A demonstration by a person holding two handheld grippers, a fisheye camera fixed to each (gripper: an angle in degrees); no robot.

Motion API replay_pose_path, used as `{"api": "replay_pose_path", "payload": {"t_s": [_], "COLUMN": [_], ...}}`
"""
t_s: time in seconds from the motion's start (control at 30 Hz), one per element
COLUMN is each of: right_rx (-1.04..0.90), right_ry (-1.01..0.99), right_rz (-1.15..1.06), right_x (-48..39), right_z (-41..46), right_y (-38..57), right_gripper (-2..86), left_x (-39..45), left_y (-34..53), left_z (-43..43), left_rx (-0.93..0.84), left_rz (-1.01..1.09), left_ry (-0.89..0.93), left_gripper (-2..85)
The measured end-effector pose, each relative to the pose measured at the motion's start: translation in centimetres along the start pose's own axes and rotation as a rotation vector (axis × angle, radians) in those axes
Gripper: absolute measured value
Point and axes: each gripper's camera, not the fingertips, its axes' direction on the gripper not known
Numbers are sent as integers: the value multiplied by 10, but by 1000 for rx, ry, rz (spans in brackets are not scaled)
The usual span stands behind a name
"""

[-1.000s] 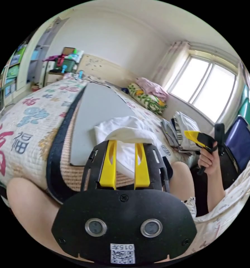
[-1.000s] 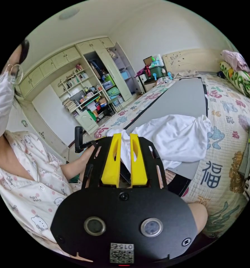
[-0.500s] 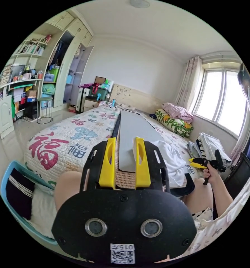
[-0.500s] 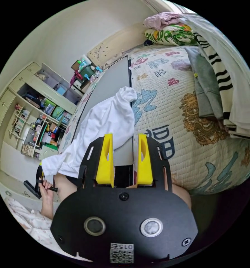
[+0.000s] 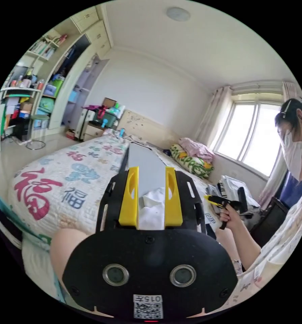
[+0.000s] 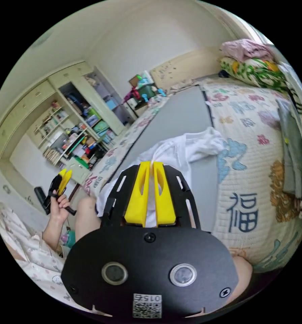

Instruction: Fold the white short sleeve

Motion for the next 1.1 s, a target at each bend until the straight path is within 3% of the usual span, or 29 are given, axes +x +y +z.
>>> {"api": "replay_pose_path", "payload": {"t_s": [0.13,0.23,0.37,0.47,0.6,0.73,0.83,1.1], "right_rx": [-147,-275,-300,-291,-161,-227,-373,-505], "right_ry": [-229,-240,-296,-429,-128,108,186,321], "right_rz": [-231,-267,-333,-502,-550,-701,-846,-987], "right_x": [-94,-121,-119,-105,-58,-36,-42,-64], "right_z": [55,92,74,27,-18,12,62,127], "right_y": [37,78,123,156,179,199,219,244], "right_gripper": [20,37,53,56,72,95,110,110], "left_x": [4,14,24,30,49,49,40,54], "left_y": [-5,7,40,70,92,109,112,71], "left_z": [70,120,145,141,138,146,142,115], "left_rx": [-176,-317,-456,-520,-563,-614,-610,-460], "left_rz": [-11,44,103,188,328,353,326,321], "left_ry": [218,291,325,286,286,290,281,274], "left_gripper": [141,156,168,170,159,83,35,2]}}
